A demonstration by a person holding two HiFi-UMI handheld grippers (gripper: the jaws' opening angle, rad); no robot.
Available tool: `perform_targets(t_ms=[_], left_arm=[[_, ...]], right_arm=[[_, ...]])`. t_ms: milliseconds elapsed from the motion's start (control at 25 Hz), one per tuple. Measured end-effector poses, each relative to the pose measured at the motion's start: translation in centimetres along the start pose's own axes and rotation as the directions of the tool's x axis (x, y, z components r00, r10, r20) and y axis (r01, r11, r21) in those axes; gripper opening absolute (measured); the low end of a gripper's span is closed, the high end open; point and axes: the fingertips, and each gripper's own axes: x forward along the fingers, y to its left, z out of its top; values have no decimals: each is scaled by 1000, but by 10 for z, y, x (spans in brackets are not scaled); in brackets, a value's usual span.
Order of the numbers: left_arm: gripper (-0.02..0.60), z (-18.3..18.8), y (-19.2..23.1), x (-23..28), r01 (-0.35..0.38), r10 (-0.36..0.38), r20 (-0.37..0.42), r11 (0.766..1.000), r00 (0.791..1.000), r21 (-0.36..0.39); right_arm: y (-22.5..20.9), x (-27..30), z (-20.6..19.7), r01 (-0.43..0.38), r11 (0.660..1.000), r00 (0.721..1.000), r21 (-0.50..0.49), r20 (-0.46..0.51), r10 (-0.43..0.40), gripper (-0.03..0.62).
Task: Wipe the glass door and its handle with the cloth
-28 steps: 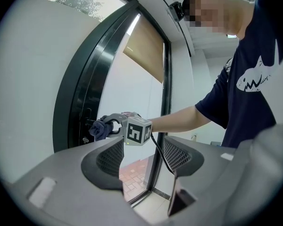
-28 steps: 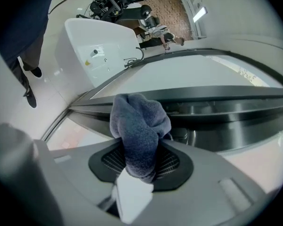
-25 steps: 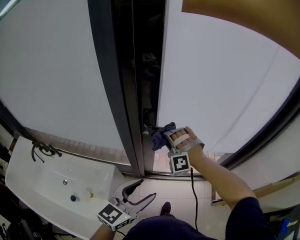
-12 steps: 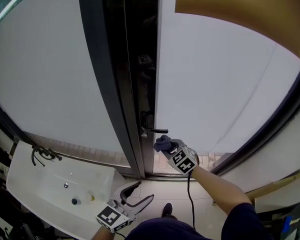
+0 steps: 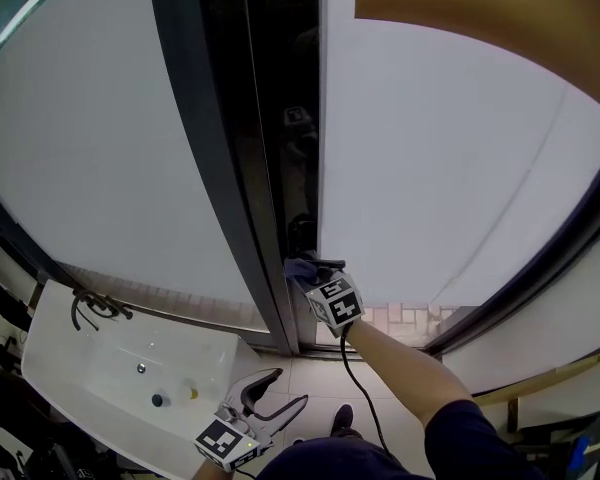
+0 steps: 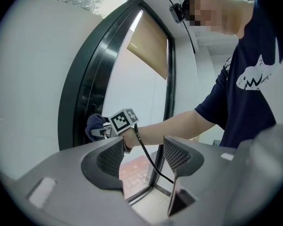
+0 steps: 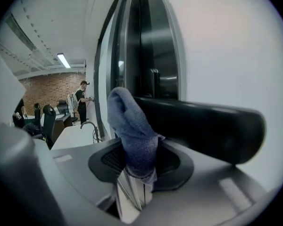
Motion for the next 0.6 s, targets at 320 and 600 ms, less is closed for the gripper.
perform_targets(t_ms=[320,600], left_arm=[[261,-5,6,1,0,0,28,1000,1000,-23],[261,-7,7,6,19,-18,34,1000,999,-19]], right_arm=[[-4,-8,21,-36,981,983,193,182,0,256],[-7,3,22,8,972,982,236,181,-52,151]])
